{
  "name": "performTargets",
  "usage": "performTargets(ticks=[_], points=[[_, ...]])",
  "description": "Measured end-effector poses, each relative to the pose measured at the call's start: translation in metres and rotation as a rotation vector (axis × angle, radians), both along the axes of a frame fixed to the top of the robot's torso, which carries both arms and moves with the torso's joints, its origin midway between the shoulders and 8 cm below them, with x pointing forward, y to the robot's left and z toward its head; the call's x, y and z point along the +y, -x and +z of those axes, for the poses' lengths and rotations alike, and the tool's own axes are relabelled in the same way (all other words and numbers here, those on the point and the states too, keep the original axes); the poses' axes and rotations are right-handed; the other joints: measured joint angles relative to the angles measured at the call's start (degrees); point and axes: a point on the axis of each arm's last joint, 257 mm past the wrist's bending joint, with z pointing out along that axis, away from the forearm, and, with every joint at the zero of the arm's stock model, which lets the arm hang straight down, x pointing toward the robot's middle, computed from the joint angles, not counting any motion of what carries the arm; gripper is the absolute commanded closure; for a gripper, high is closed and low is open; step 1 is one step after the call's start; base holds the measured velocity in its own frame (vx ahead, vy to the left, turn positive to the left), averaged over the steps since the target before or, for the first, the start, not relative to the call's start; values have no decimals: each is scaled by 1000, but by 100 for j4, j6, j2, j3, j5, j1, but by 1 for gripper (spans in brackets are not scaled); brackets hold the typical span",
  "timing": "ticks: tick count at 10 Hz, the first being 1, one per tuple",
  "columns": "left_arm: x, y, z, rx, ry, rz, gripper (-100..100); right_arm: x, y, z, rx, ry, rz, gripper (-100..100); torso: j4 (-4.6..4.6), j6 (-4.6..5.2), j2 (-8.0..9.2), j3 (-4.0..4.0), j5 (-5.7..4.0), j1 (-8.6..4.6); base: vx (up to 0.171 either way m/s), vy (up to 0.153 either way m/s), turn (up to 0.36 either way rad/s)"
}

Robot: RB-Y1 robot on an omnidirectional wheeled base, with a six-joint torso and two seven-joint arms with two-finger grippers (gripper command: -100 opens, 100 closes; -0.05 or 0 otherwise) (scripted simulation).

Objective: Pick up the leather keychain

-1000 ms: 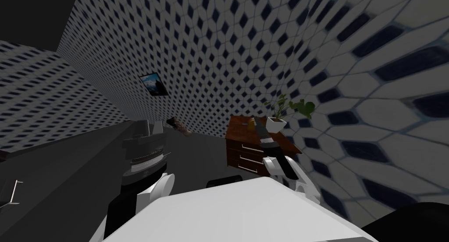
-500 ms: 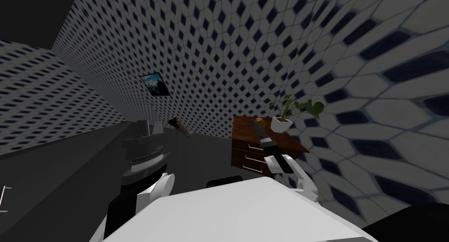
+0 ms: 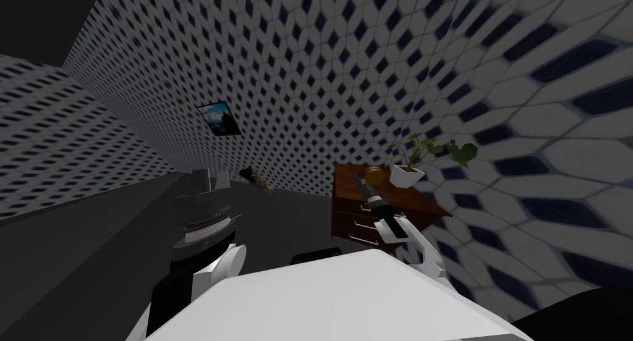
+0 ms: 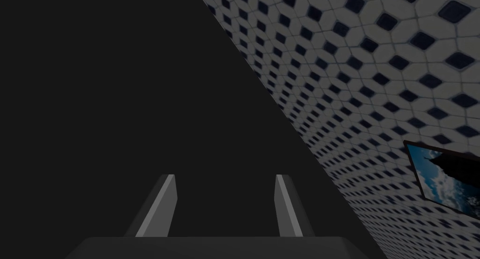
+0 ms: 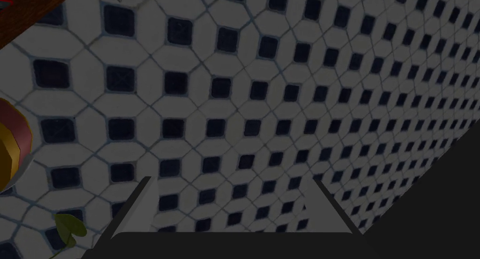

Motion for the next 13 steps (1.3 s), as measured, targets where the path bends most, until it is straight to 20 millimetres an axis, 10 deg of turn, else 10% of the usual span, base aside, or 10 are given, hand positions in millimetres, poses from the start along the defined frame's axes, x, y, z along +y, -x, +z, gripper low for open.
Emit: performTargets(ticks=[13], points=[[0, 0, 0, 0, 0, 0, 0, -110, 11, -142, 410, 478, -216, -100, -8, 0, -32, -19, -10, -52, 120, 74, -15]])
